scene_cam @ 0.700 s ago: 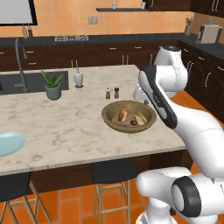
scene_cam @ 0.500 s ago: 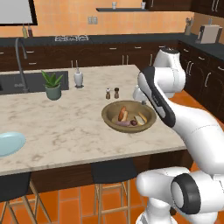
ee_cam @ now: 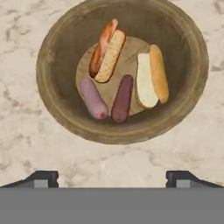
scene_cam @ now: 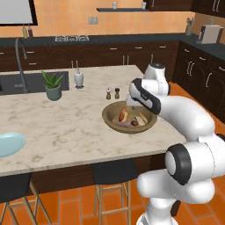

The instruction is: Place one bun and one sausage from the bowl on each plate.

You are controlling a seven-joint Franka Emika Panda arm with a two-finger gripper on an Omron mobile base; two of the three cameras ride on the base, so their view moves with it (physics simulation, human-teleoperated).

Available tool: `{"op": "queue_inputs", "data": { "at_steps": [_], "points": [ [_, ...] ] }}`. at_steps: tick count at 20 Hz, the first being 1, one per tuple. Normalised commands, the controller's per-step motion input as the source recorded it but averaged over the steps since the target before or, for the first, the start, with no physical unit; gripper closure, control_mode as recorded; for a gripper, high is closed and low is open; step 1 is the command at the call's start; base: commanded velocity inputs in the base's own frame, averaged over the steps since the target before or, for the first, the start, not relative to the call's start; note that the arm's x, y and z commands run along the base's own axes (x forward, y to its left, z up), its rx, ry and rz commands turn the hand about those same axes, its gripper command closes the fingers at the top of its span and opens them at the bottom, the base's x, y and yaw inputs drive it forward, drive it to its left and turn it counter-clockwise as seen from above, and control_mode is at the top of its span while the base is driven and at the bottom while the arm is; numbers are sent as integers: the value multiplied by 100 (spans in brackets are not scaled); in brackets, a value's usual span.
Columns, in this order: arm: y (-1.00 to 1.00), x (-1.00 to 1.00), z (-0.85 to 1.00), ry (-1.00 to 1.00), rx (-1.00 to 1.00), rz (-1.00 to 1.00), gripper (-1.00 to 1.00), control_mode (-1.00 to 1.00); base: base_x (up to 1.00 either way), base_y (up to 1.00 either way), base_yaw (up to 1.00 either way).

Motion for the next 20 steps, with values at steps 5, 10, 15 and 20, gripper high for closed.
{"op": "queue_inputs", "data": {
  "at_steps": [5, 10, 15, 20],
  "points": [
    [20, 72, -64, 13, 15, -22, -100, -100, 0, 0, 0],
    [-35, 2, -74, -8, 38, -27, -100, -100, 0, 0, 0],
    [8, 39, -35, -14, 0, -1, -100, -100, 0, 0, 0],
    [23, 60, -17, 0, -1, 0, -100, -100, 0, 0, 0]
  ]
}}
